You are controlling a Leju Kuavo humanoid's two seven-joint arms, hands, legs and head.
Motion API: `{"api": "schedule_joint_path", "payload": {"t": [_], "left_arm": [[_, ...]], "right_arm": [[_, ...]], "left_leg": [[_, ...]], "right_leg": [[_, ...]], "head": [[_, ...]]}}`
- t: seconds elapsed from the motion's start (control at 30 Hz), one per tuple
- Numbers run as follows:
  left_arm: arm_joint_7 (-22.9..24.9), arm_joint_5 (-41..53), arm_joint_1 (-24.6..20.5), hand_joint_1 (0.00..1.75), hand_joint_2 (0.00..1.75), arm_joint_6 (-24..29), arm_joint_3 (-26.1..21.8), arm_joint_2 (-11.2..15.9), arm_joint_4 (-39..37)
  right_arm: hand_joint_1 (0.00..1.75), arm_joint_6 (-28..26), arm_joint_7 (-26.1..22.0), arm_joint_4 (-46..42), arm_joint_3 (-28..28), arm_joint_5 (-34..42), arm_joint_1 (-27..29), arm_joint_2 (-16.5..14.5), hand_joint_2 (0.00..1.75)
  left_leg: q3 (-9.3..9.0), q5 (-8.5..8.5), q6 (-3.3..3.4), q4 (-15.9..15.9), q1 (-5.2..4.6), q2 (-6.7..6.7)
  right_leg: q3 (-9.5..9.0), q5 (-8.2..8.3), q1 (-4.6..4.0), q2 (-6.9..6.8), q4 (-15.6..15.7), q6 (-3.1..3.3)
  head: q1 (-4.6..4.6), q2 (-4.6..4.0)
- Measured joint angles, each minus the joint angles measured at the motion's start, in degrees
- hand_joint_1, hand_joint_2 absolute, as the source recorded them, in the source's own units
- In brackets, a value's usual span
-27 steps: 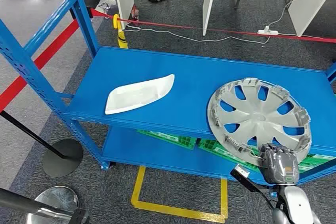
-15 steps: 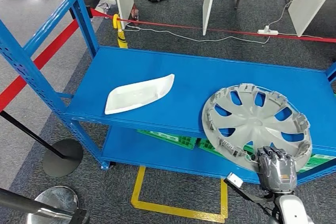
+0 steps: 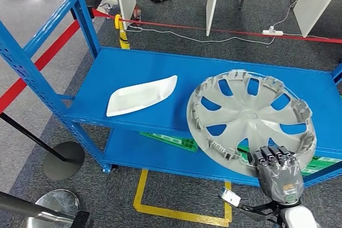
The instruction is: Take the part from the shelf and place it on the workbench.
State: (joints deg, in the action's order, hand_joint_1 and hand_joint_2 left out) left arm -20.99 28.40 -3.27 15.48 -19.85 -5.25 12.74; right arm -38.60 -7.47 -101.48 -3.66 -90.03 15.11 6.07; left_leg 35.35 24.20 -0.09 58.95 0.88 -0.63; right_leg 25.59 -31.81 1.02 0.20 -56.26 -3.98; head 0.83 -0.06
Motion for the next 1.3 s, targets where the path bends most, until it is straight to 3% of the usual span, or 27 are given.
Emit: {"api": "schedule_joint_path", "payload": {"t": [0.23, 0.4, 0.7, 1.0, 1.13, 1.3], "left_arm": [[-0.7, 0.3, -0.1, 0.00, 1.75, 1.4, 0.0, -0.2, 0.0], [-3.7, -0.2, -0.1, 0.00, 1.75, 0.1, -0.7, -0.6, 0.0], [-5.3, -1.1, -0.1, 0.00, 1.75, -4.2, -2.4, -0.5, 0.0], [-6.2, -0.2, -0.1, 0.00, 1.75, -2.8, -3.3, -0.6, 0.0], [-6.1, 0.8, -0.1, 0.00, 1.75, -1.5, -3.7, -0.6, 0.1], [-5.8, 2.5, -0.1, 0.00, 1.75, -0.6, -3.9, -0.5, 0.1]], "right_arm": [[1.75, 0.0, -2.8, -2.2, 1.1, 0.0, 0.2, -2.1, 1.75], [1.75, 0.0, -5.7, -9.5, 3.1, 0.0, 0.9, -8.7, 1.75], [1.75, 0.0, -4.8, -11.8, 2.7, 0.0, 0.9, -10.0, 1.75], [1.75, 0.0, 1.7, -11.9, -2.0, 3.0, 0.9, -9.9, 1.75], [1.75, 0.0, -4.2, -11.5, -2.6, 8.2, 1.2, -10.2, 1.75], [1.75, 0.0, -22.3, -10.5, 2.2, 13.9, 2.0, -15.3, 1.75]], "left_leg": [[-0.01, -0.01, 0.00, 0.0, 0.00, 0.00], [0.00, -0.01, -0.01, -0.1, 0.00, 0.00], [0.00, -0.02, -0.01, -0.1, 0.00, 0.00], [0.00, 0.00, 0.01, 0.0, -0.17, -0.01], [0.00, 0.10, 0.15, 0.0, -0.44, -0.01], [-0.03, 0.11, 0.87, -0.1, -0.87, 0.00]], "right_leg": [[0.01, 0.00, 0.00, -0.01, 0.0, 0.00], [0.00, -0.01, 0.00, 0.00, 0.0, 0.02], [0.00, -0.01, 0.00, -0.01, 0.0, 0.02], [0.01, 0.00, 0.10, -0.01, 0.0, 0.01], [0.05, 0.00, 0.36, 0.00, 0.1, -0.05], [-0.08, 0.14, 0.84, 0.04, 0.4, -0.72]], "head": [[0.01, -0.01], [-0.01, 0.00], [0.00, -0.01], [0.00, -0.01], [-0.01, -0.01], [0.03, 0.01]]}}
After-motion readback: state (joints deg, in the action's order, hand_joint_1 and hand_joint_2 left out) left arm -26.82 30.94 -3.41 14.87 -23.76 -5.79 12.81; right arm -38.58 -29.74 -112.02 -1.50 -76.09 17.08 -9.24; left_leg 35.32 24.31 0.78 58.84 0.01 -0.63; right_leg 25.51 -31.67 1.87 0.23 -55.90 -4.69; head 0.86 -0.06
